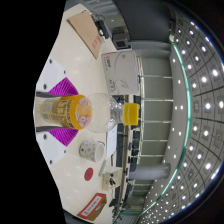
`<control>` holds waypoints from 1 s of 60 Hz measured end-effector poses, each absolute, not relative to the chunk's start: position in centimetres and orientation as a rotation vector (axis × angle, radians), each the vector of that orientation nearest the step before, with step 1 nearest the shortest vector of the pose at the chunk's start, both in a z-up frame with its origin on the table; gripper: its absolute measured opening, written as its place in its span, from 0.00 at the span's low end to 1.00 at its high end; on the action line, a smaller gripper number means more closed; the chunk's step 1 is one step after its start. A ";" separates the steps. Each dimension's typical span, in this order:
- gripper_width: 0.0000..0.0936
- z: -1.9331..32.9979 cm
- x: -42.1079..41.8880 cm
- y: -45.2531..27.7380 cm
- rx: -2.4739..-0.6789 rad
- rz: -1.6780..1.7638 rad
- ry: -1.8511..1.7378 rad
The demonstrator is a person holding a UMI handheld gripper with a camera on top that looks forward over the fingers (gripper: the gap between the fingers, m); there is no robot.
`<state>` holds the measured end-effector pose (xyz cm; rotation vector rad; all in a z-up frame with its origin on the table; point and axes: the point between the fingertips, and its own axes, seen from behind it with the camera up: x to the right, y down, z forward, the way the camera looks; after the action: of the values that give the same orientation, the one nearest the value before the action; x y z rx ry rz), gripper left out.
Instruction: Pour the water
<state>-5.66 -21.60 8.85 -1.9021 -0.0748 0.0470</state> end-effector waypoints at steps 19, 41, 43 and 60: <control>0.42 20.4 -10.2 -13.4 -1.719 0.900 0.465; 0.42 22.5 -4.2 -3.3 -1.200 1.759 1.202; 0.41 21.9 -3.6 -2.7 -1.164 1.799 1.255; 0.41 17.9 -1.6 -0.7 -1.115 1.904 1.420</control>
<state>-1.59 -0.66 17.87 -1.1151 1.4198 1.9040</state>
